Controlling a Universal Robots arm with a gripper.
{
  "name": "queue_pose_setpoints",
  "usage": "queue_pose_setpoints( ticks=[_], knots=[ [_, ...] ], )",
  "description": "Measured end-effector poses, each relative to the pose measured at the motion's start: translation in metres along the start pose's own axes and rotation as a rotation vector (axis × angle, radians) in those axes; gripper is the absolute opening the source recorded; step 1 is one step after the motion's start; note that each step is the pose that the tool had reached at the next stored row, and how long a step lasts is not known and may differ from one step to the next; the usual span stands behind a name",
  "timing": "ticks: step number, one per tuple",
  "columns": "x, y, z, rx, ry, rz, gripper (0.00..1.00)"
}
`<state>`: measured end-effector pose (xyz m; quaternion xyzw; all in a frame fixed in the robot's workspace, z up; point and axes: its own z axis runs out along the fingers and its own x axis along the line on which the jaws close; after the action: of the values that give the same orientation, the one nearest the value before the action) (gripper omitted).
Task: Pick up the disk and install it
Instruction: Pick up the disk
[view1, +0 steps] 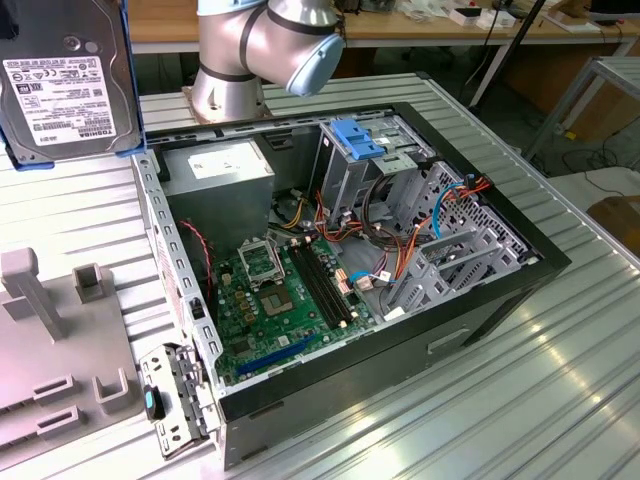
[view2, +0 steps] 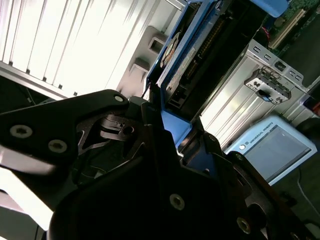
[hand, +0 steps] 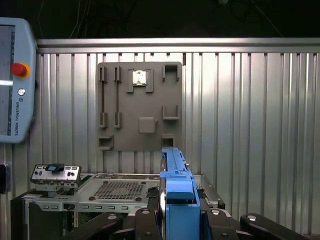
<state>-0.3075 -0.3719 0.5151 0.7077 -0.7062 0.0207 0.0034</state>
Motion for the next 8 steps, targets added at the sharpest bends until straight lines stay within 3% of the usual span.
queue_pose_setpoints(
  ticks=[8],
  knots=[
    [0.0000,-0.0102,0.0003,0.0000,0.0000,0.000,0.37]
  ],
)
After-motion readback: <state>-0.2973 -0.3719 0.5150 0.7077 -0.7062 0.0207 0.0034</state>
